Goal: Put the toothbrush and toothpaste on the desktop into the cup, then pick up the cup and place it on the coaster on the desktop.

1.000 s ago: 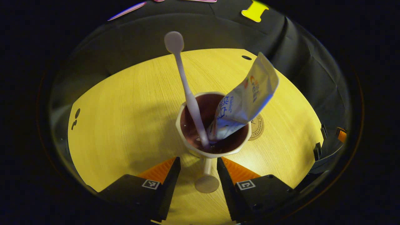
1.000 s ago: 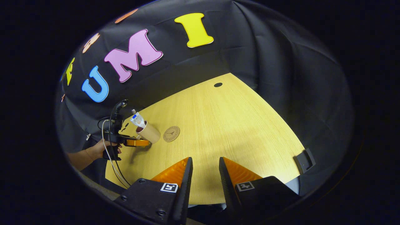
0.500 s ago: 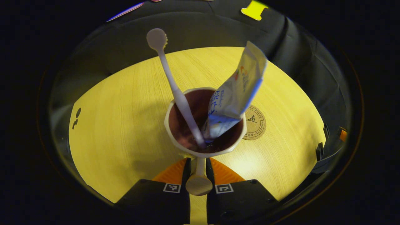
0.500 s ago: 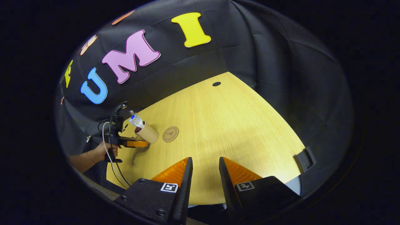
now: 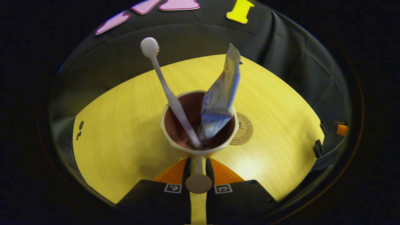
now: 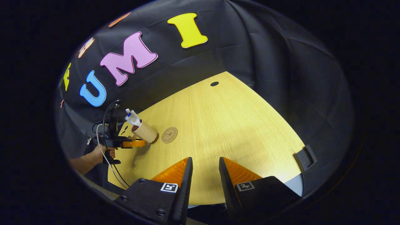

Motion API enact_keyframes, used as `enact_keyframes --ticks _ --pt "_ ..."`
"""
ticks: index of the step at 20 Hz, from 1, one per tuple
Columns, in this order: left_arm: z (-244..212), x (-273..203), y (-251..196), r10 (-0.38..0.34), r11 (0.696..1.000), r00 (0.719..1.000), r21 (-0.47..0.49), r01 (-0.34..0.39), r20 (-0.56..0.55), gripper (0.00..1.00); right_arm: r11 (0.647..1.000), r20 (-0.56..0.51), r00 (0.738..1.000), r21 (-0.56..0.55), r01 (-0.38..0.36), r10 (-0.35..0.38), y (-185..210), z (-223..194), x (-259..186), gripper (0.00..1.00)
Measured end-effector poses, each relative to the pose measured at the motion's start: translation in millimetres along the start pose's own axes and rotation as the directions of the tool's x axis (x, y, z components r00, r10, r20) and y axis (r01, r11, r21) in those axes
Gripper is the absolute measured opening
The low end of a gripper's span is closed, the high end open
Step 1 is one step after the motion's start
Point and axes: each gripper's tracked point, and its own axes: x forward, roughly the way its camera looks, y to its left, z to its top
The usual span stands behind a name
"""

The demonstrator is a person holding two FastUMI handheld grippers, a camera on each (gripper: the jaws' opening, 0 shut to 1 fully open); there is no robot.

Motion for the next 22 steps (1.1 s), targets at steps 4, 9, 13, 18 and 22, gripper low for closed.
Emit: enact_keyframes --ticks 4,9,13,18,22 --pt "12 4 -33 -0.05 0.997 0.999 0.054 0.049 0.011 0.23 1.0 0.005 1.0 0.006 0.008 -0.008 -2 3 -3 0.52" --pt "22 17 -64 -0.087 0.99 0.996 0.111 0.086 0.001 0.28 0.999 0.011 1.0 0.019 0.028 -0.029 -7 5 -8 0.53" --pt "26 28 -72 -0.085 0.987 0.996 0.133 0.085 -0.004 0.23 0.998 0.016 0.998 0.031 0.056 -0.057 -29 1 -27 0.52" --pt "27 36 -77 -0.088 0.987 0.996 0.135 0.088 -0.01 0.23 0.997 0.013 0.997 0.041 0.072 -0.073 -33 1 -28 0.52" --pt "22 41 -77 -0.072 0.989 0.997 0.129 0.075 -0.024 0.23 0.996 0.014 0.997 0.047 0.079 -0.08 -36 3 -30 0.53"
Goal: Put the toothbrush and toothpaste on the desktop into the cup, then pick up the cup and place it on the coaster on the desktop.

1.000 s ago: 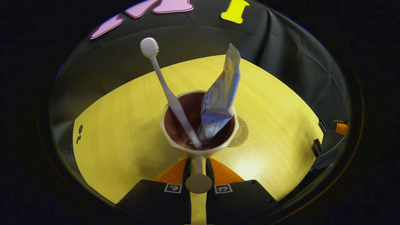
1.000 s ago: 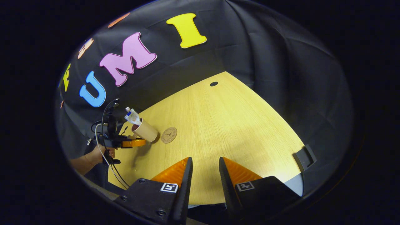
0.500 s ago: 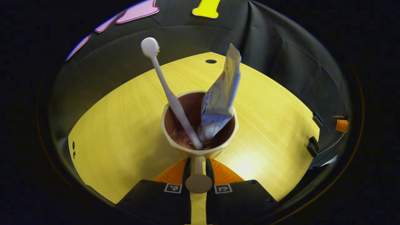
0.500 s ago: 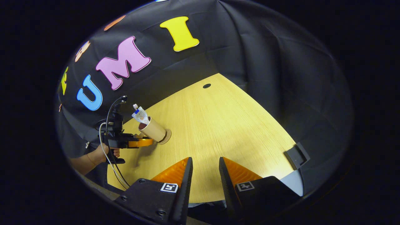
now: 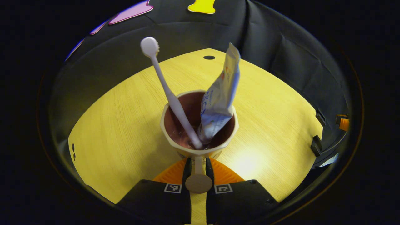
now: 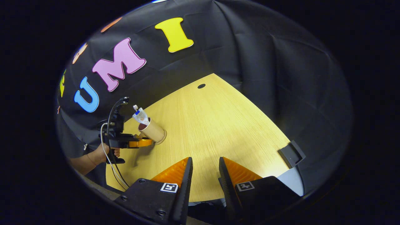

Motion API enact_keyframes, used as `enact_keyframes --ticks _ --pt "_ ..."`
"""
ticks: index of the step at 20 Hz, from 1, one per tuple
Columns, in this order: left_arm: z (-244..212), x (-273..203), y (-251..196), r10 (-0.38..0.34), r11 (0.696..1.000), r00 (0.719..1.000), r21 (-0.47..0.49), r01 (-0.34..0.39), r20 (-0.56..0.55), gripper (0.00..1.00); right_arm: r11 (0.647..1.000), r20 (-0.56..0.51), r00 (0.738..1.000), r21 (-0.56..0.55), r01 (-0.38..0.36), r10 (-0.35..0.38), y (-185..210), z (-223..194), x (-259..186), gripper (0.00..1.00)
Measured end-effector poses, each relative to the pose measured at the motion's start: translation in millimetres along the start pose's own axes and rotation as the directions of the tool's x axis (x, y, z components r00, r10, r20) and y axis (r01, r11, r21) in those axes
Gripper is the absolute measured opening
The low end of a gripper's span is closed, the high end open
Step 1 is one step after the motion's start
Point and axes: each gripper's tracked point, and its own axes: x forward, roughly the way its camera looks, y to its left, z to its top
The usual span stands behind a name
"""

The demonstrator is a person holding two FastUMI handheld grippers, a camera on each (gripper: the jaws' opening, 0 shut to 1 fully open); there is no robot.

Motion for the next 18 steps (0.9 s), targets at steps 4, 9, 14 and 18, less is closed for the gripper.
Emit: enact_keyframes --ticks 4,9,14,18 --pt "-5 0 -1 0.006 1.0 1.0 -0.002 -0.006 -0.009 0.32 1.0 -0.002 1.0 0.005 0.004 -0.004 -1 0 -1 0.52" --pt "-3 -7 2 0.011 1.0 1.0 0.009 -0.011 0.002 0.51 1.0 -0.005 1.0 0.004 -0.004 0.004 6 1 -1 0.52" --pt "-3 -29 5 0.018 1.0 0.999 -0.002 -0.018 0.033 0.84 1.0 -0.007 1.0 -0.006 -0.029 0.029 23 3 0 0.52" --pt "-5 -68 13 0.054 0.998 0.992 -0.049 -0.048 0.116 0.88 0.996 -0.023 0.997 -0.05 -0.078 0.077 50 0 6 0.52"
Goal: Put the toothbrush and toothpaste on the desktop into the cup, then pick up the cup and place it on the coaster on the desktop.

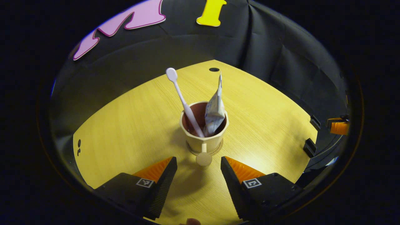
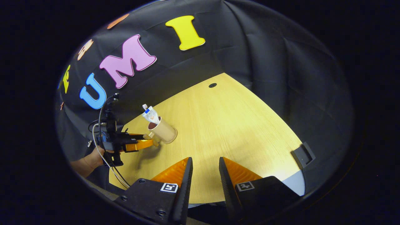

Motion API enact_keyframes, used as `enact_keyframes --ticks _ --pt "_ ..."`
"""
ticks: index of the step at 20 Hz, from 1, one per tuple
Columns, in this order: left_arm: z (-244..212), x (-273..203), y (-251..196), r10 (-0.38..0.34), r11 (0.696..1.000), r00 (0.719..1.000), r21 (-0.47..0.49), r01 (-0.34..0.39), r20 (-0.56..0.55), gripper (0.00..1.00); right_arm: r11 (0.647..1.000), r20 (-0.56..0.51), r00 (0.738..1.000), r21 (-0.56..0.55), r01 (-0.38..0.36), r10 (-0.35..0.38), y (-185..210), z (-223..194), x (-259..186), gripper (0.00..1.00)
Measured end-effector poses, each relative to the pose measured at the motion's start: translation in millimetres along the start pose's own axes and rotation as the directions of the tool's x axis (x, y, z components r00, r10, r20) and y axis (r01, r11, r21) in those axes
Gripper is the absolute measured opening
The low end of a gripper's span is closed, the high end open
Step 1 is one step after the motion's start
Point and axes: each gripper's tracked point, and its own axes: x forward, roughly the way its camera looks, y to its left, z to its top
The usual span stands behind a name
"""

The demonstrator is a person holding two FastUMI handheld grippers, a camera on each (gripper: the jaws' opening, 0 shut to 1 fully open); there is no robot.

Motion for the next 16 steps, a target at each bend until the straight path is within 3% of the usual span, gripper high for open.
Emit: enact_keyframes --ticks 1,2,3,4,6,8,9,13,16 --pt "-2 -12 4 0.015 1.0 1.0 -0.016 -0.015 0.017 0.88 1.0 -0.004 1.0 -0.017 -0.019 0.019 10 1 3 0.36" --pt "-4 -24 6 0.027 0.999 0.999 -0.036 -0.026 0.035 0.88 0.999 -0.011 0.999 -0.033 -0.037 0.037 19 1 7 0.53" --pt "-6 -43 9 0.043 0.997 0.997 -0.064 -0.04 0.058 0.88 0.996 -0.022 0.997 -0.053 -0.071 0.07 35 1 12 0.41" --pt "-10 -60 10 0.052 0.995 0.995 -0.095 -0.044 0.083 0.88 0.993 -0.028 0.996 -0.069 -0.091 0.09 46 2 17 0.62" --pt "-14 -77 8 0.06 0.988 0.992 -0.147 -0.043 0.113 0.88 0.988 -0.037 0.993 -0.096 -0.117 0.114 60 2 22 0.64" --pt "-20 -98 12 0.089 0.974 0.985 -0.222 -0.054 0.15 0.88 0.977 -0.051 0.987 -0.139 -0.16 0.154 83 -1 25 0.7" --pt "-25 -106 15 0.11 0.967 0.981 -0.246 -0.068 0.16 0.88 0.969 -0.062 0.983 -0.171 -0.18 0.172 96 -3 27 0.79" --pt "-47 -132 27 0.174 0.947 0.971 -0.3 -0.118 0.166 0.88 0.945 -0.089 0.972 -0.231 -0.231 0.216 128 -9 34 0.9" --pt "-61 -147 32 0.198 0.936 0.967 -0.323 -0.137 0.163 0.88 0.931 -0.113 0.963 -0.25 -0.266 0.245 149 -13 38 0.91"
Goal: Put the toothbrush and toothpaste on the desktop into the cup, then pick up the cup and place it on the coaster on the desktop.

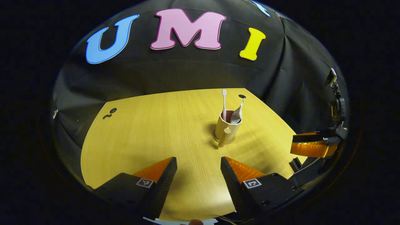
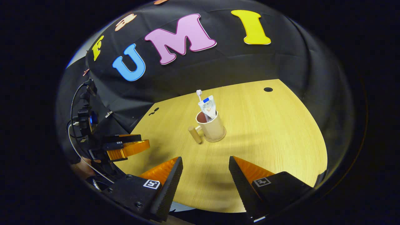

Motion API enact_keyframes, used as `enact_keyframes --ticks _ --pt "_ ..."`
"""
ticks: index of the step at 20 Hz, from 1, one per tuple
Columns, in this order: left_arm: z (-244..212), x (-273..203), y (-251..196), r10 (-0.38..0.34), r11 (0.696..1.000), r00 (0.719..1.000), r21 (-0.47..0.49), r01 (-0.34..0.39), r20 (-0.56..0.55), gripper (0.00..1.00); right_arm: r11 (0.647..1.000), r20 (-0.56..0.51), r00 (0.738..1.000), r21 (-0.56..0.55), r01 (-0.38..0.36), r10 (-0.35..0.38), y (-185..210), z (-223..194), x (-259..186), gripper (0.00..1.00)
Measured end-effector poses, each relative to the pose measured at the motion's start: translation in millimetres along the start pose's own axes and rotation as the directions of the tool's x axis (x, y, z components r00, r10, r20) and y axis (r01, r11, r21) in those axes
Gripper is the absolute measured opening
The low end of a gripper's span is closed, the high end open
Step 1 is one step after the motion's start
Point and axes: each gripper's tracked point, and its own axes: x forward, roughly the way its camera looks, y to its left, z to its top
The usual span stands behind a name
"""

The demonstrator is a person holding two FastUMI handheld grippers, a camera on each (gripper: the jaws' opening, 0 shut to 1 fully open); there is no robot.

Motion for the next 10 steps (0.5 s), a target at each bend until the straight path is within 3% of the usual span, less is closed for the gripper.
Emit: enact_keyframes --ticks 10 --pt "-26 -29 4 0.028 0.999 1.0 -0.02 -0.028 -0.008 0.88 0.997 -0.015 0.998 -0.043 -0.06 0.06 29 2 16 0.95"
